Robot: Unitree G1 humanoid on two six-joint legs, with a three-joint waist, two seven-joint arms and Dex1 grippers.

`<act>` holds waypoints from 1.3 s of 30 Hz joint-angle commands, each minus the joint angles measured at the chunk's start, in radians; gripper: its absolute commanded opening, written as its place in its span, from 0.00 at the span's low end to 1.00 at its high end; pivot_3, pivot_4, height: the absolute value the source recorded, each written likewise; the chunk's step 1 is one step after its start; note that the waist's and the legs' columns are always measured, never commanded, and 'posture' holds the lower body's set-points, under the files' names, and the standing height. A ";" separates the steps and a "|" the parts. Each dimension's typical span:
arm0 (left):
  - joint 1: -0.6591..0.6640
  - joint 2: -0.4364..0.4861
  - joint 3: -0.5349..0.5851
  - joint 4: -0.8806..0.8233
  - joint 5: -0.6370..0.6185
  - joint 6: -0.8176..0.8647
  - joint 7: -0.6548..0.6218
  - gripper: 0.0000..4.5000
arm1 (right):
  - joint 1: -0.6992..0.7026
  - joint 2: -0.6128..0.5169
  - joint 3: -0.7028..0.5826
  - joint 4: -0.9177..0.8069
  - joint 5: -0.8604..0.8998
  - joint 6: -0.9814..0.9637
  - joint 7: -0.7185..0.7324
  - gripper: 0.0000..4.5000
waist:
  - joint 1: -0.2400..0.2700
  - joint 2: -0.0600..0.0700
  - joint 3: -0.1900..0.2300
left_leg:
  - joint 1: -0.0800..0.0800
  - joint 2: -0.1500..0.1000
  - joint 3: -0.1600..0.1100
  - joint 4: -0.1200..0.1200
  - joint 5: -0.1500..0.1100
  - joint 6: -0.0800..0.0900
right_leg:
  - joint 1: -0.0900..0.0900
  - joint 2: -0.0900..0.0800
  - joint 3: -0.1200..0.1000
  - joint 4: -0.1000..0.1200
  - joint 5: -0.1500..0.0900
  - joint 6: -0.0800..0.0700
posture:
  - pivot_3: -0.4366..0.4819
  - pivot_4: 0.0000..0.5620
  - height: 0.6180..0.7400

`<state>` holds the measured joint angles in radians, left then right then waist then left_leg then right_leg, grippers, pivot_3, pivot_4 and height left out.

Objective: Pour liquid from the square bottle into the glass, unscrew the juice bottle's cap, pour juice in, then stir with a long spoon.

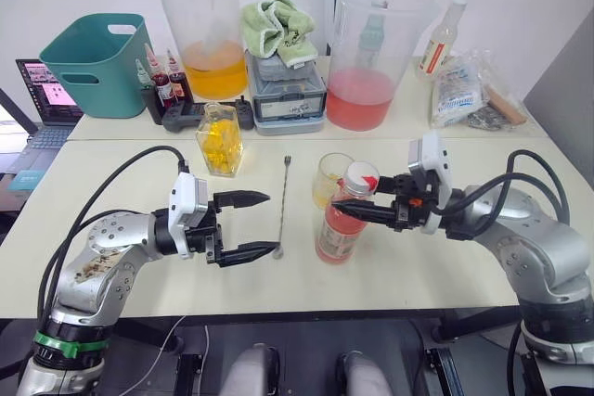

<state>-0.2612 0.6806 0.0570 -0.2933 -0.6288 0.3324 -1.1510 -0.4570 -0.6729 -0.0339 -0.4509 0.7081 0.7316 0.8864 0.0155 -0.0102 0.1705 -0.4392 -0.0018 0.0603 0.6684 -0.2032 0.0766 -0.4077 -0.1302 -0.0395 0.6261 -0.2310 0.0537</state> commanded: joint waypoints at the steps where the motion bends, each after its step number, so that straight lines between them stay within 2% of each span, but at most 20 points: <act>1: -0.021 -0.004 0.001 0.001 0.001 -0.019 -0.012 1.00 | -0.005 0.007 -0.052 -0.064 0.041 -0.005 -0.037 0.34 | 0.000 0.000 0.000 | 0.000 0.000 0.000 0.000 0.000 0.000 | 0.000 0.000 0.000 0.000 0.000 0.000 | 0.48 0.27 0.97; 15: -0.029 0.003 0.002 0.004 0.008 -0.014 -0.021 1.00 | 0.032 -0.003 0.017 -0.059 -0.003 -0.036 -0.017 0.34 | -0.001 0.000 0.000 | 0.000 0.000 0.000 0.000 0.000 0.000 | 0.000 0.000 0.000 0.000 0.000 0.000 | 0.48 0.27 0.97; 16: -0.028 0.004 0.001 0.004 0.008 -0.015 -0.022 1.00 | 0.032 -0.002 0.017 -0.058 0.000 -0.032 -0.016 0.56 | -0.001 0.000 0.000 | 0.000 0.000 0.000 0.000 0.000 0.000 | 0.000 0.000 0.000 0.000 0.000 0.000 | 0.48 0.27 0.97; 22: -0.037 0.003 -0.002 0.012 0.011 -0.016 -0.030 1.00 | 0.018 -0.016 0.009 -0.055 0.021 -0.016 0.008 1.00 | 0.000 0.000 0.000 | 0.000 0.000 0.000 0.000 0.000 0.000 | 0.000 0.000 0.000 0.000 0.000 0.000 | 0.48 0.27 0.97; 27: -0.047 0.000 -0.007 0.016 0.011 -0.014 -0.040 1.00 | 0.024 -0.067 -0.042 -0.041 0.050 -0.010 0.048 1.00 | 0.001 0.000 0.000 | 0.000 0.000 0.000 0.000 0.000 0.000 | 0.001 0.000 0.000 0.000 0.000 0.000 | 0.48 0.27 0.97; 36: -0.112 -0.015 -0.019 0.051 -0.016 0.019 -0.060 1.00 | 0.106 -0.231 -0.202 -0.008 0.131 0.001 0.170 1.00 | 0.005 0.000 0.000 | 0.000 0.000 0.000 0.000 0.000 0.000 | 0.001 0.001 0.000 -0.001 0.000 0.000 | 0.48 0.27 0.97; 39: -0.158 -0.032 -0.029 0.058 -0.038 0.067 -0.039 1.00 | 0.193 -0.279 -0.282 -0.003 0.111 -0.014 0.193 1.00 | 0.012 0.000 0.000 | 0.000 0.000 0.000 0.001 0.000 0.000 | 0.002 0.000 0.000 -0.001 0.000 0.000 | 0.48 0.27 0.97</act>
<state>-0.3936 0.6524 0.0214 -0.2204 -0.6364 0.3780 -1.1989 -0.2884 -0.9306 -0.2451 -0.4447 0.8100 0.7295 1.0652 0.0275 -0.0105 0.1705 -0.4391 -0.0020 0.0598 0.6692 -0.2033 0.0770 -0.4056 -0.1297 -0.0399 0.6251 -0.2311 0.0539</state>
